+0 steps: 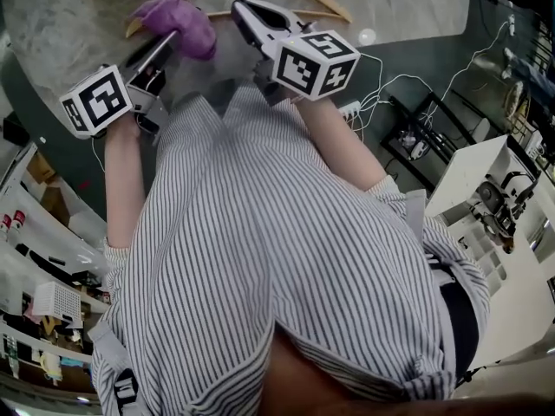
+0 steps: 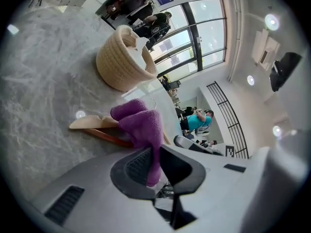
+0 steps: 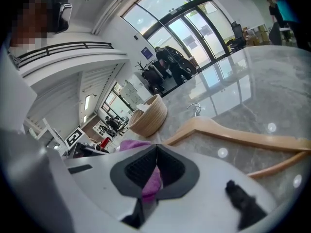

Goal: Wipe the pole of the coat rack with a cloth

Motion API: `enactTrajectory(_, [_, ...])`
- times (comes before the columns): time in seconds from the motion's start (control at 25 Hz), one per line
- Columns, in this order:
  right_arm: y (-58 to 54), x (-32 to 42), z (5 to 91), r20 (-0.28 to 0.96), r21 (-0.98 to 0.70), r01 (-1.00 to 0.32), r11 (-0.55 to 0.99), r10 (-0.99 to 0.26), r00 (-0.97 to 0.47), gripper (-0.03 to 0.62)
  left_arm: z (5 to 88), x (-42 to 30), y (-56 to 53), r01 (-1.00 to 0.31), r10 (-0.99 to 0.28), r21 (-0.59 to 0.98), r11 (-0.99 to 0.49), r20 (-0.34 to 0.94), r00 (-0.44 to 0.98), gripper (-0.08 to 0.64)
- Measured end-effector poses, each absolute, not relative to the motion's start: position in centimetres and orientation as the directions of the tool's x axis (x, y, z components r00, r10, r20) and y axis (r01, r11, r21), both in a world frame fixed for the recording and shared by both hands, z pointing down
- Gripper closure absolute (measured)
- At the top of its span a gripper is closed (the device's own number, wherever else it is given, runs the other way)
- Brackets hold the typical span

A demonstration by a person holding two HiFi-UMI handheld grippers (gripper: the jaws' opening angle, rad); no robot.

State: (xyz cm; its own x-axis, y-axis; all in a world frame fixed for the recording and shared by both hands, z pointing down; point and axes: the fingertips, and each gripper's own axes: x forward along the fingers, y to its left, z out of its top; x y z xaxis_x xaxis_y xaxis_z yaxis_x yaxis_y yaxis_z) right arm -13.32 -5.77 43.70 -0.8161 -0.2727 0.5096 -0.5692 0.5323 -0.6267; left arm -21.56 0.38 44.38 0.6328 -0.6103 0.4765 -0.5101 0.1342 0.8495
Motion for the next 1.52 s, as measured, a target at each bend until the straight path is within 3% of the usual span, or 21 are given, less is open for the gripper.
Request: enactTrajectory(1.52, [-7.8,-2.0,46.3,0.543,-0.655,-0.682,0.324,-0.426,-0.724,0.577,45.7,-9.5,-4.8,-0.476,-0.400,0.879,0.032,0.447,0.800,0.509])
